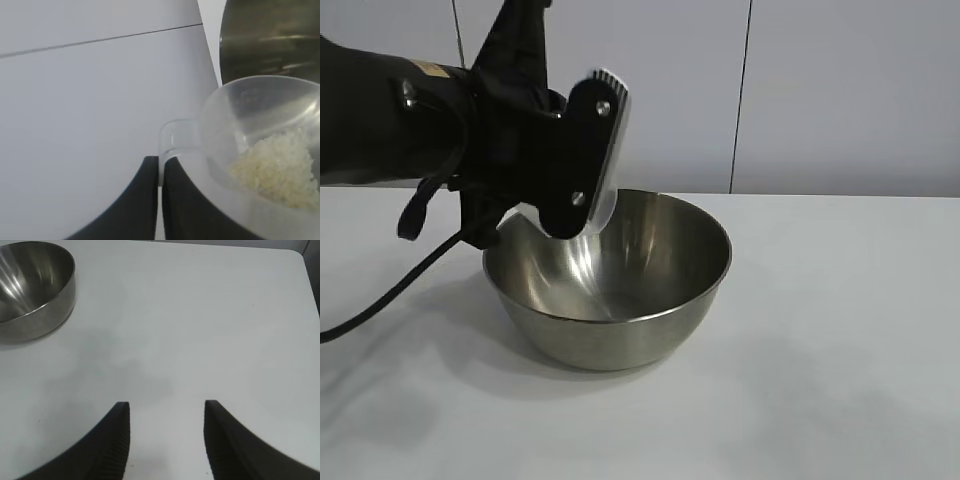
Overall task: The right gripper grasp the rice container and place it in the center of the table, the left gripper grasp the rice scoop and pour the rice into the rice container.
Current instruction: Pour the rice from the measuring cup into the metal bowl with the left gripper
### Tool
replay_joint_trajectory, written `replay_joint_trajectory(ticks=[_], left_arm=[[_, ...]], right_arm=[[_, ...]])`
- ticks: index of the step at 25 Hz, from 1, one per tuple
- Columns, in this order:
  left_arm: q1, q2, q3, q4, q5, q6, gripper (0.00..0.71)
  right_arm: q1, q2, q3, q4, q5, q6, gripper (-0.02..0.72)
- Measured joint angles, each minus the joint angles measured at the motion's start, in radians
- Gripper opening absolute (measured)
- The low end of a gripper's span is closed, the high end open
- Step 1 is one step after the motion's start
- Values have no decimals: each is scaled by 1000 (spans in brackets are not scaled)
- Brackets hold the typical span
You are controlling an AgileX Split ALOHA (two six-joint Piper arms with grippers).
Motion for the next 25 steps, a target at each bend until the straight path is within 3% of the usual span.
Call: replay_joint_trajectory(ticks=[6,11,18,25], left_arm=[[0,9,-8,-29,-74,117,9],[0,9,-10,-38,-107,51,9],[0,9,-61,-181,-248,-687,9],[20,-12,-68,-365,-262,-1367,9]], right_arm=[[0,0,0,0,0,0,314],[0,0,0,0,0,0,314],[0,0,0,0,0,0,314],[0,0,0,0,0,0,314]])
